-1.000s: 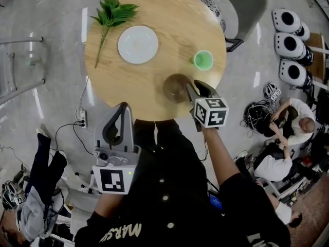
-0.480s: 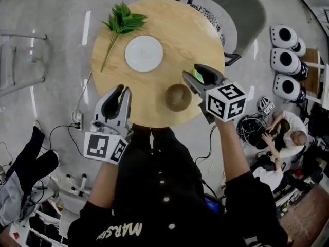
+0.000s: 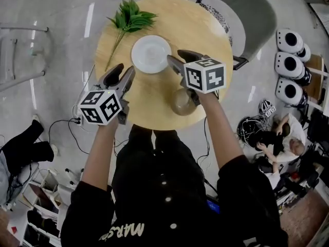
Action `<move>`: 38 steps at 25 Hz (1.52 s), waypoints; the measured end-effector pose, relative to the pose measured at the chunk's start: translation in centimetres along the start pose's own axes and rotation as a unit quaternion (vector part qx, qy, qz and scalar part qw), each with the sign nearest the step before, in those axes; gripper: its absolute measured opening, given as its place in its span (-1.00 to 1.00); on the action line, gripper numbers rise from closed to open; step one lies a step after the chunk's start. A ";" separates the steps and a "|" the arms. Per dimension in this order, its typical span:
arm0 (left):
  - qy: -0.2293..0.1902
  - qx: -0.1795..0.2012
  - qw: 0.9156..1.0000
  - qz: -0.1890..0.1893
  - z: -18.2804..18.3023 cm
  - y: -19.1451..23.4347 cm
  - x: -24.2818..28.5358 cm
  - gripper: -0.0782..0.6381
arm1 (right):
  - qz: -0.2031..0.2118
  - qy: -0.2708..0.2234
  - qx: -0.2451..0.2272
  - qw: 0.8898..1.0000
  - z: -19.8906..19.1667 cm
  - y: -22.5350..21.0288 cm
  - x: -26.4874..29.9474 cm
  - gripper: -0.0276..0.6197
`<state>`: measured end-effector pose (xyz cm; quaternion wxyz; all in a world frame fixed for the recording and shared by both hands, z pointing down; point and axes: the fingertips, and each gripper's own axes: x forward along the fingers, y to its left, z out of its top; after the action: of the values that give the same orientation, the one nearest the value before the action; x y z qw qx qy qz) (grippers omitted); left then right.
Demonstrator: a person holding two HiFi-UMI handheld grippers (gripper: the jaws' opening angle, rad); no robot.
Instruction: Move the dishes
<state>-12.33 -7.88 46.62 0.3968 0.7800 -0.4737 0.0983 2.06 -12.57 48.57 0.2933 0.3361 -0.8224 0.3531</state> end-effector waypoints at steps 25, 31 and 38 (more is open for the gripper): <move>0.097 -0.040 0.994 0.010 -3.3 5.2 7.3 -0.25 | -0.018 0.039 0.050 0.998 -2.6 -3.2 6.5 -0.29; 0.107 -0.047 0.993 0.011 -3.8 5.0 8.1 -0.25 | -0.015 0.041 0.048 0.998 -2.7 -3.0 6.8 -0.30; 0.117 -0.056 0.992 0.005 -4.0 4.7 8.6 -0.30 | -0.019 0.044 0.053 0.997 -3.0 -3.1 7.1 -0.42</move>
<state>-10.73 -11.83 56.30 0.4921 0.7371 -0.4329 0.1644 0.89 -14.30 56.57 0.3182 0.3511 -0.7821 0.4048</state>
